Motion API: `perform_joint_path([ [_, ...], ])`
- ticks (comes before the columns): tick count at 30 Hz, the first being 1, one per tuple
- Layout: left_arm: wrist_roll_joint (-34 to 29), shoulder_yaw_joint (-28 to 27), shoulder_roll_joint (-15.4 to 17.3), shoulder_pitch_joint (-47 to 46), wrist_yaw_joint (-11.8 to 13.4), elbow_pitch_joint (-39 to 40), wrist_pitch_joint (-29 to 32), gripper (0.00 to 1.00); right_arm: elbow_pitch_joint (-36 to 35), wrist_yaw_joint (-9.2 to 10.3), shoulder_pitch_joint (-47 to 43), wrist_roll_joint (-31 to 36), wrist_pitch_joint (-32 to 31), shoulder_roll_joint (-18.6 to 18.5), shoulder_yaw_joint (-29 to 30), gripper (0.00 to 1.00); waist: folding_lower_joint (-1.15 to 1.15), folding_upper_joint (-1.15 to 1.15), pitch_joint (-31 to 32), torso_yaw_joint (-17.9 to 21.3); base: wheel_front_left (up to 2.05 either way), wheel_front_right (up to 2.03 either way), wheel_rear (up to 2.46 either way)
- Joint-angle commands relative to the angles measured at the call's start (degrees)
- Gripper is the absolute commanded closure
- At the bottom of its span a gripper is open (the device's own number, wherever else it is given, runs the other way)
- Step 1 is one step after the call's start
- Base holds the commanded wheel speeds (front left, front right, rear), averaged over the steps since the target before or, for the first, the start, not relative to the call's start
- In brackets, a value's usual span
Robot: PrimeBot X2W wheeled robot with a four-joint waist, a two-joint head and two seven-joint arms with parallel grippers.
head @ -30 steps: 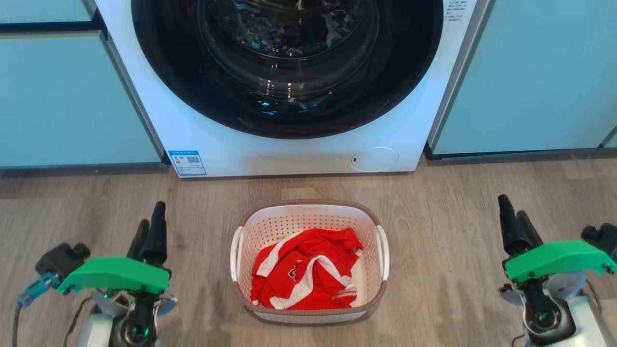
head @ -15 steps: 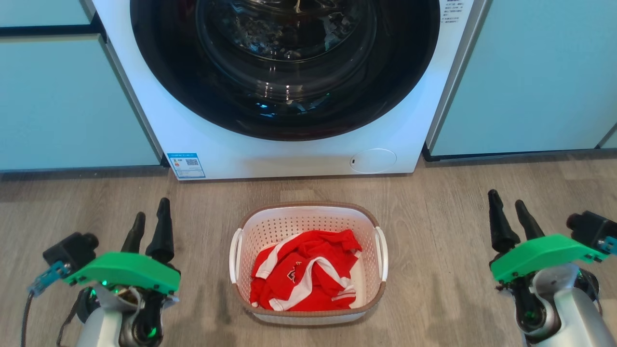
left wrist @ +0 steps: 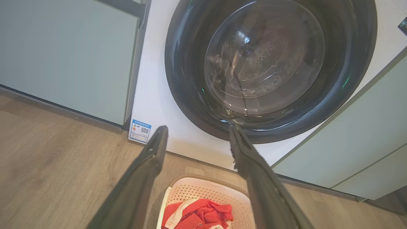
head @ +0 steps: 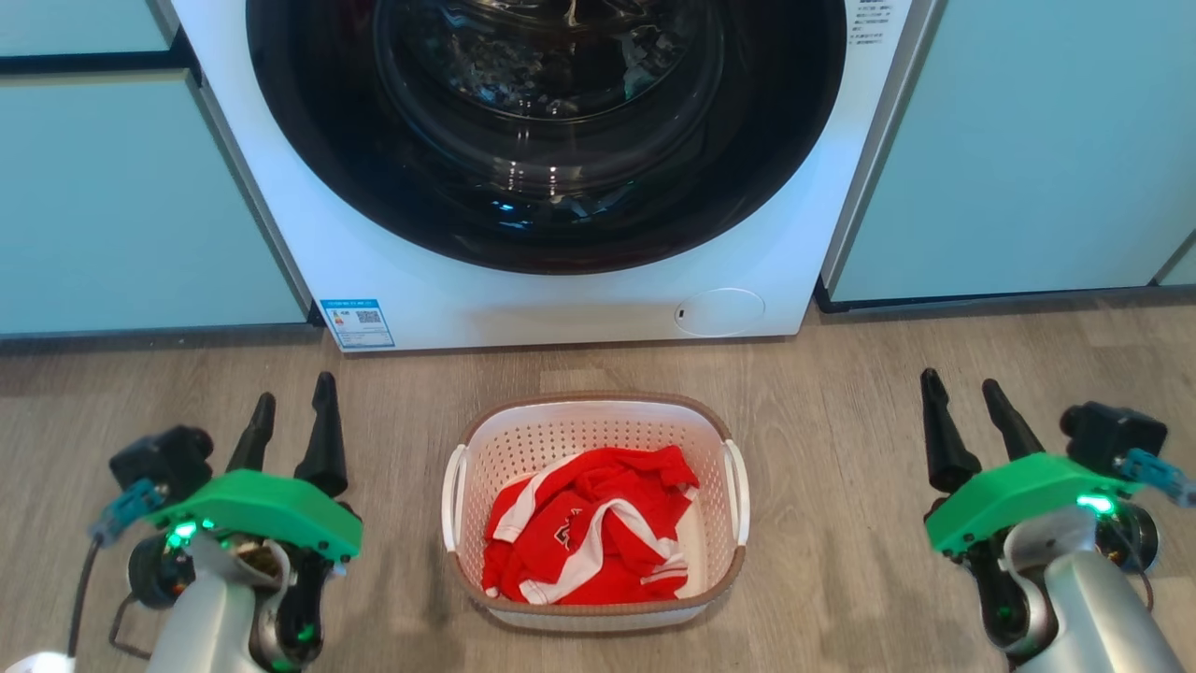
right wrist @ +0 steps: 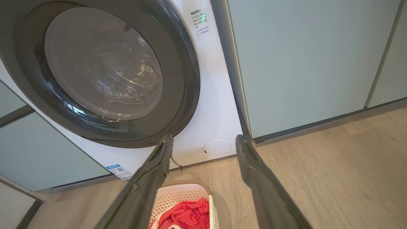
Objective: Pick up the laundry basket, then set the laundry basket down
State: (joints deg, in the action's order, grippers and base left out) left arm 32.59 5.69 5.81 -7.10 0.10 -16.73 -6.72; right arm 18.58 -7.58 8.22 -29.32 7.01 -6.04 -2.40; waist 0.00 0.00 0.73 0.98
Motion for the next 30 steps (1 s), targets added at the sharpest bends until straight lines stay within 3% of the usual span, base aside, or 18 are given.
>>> perform_joint_path([
  [1, -2.00, -0.76, 1.48, -3.51, 0.43, 1.49, -0.74, 0.00, -1.57, 0.06, 3.41, 2.02, 0.95, -1.33, -1.25, 0.00, 0.00, 0.00, 0.01, 0.02, 0.00, 0.00, 0.00],
  [30, -16.95, 0.26, 2.10, -4.11, 4.83, 0.42, -2.44, 0.00, 0.25, 0.08, 3.95, 18.77, 5.65, -1.73, -5.33, 0.00, 0.00, 0.00, 0.55, 0.74, 0.00, 0.00, 0.00],
])
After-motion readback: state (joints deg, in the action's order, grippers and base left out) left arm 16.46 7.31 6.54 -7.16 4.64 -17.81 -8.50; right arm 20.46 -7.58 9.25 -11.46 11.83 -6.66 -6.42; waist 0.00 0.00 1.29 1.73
